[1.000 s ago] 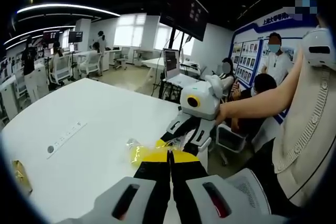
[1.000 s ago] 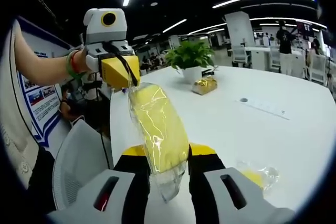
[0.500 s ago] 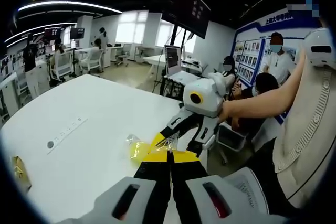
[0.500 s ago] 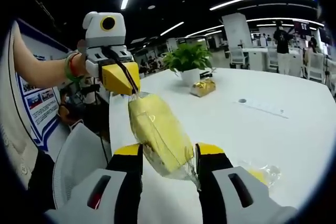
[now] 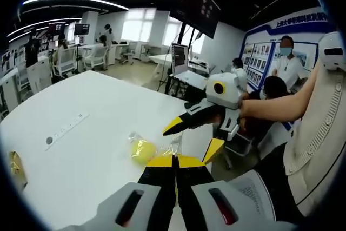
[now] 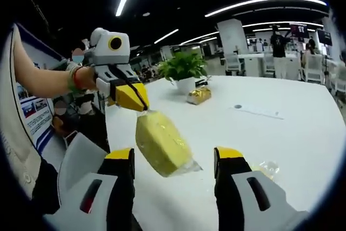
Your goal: Compare the silicone blocks by pressing each to a similar depth, holding the contact briefly, and releasing to observe deformation and rebound differences across the visible hardness samples.
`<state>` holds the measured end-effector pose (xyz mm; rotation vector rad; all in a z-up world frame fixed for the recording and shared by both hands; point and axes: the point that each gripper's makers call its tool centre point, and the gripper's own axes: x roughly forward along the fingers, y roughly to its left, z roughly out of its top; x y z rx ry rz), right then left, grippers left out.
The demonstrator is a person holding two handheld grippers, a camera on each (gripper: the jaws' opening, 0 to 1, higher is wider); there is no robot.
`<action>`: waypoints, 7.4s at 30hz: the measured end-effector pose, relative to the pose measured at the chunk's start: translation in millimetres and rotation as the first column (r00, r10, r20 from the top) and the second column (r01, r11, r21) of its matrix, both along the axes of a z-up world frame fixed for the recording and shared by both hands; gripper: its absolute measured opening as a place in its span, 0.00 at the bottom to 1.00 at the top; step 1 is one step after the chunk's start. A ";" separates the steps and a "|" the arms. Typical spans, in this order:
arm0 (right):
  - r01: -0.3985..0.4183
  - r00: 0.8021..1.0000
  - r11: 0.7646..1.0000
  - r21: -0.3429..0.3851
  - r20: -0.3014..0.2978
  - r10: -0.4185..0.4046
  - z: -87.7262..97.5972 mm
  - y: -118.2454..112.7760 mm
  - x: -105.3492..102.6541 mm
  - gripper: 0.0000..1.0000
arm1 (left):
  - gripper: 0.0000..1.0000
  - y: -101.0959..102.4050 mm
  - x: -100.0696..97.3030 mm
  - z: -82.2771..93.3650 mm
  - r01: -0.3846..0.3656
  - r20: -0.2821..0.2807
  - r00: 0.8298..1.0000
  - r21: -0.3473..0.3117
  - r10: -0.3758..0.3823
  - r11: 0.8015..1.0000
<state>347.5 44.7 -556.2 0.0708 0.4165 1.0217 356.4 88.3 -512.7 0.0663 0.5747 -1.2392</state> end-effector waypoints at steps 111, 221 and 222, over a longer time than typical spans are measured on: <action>0.318 0.939 0.947 -0.040 -0.127 -0.321 -25.1 -74.5 -96.8 0.67 | 0.43 132.5 0.1 -114.7 -0.574 -0.081 0.812 0.069 0.578 0.816; 0.365 0.880 0.931 0.006 -0.330 -0.342 -85.3 -168.7 -73.7 0.71 | 0.64 -84.0 136.9 -186.9 -0.747 -0.769 0.391 0.057 0.506 0.663; 0.367 0.878 0.930 0.005 -0.332 -0.345 -85.7 -170.0 -73.7 0.71 | 0.62 -84.7 138.4 -188.9 -0.748 -0.769 0.389 0.058 0.507 0.661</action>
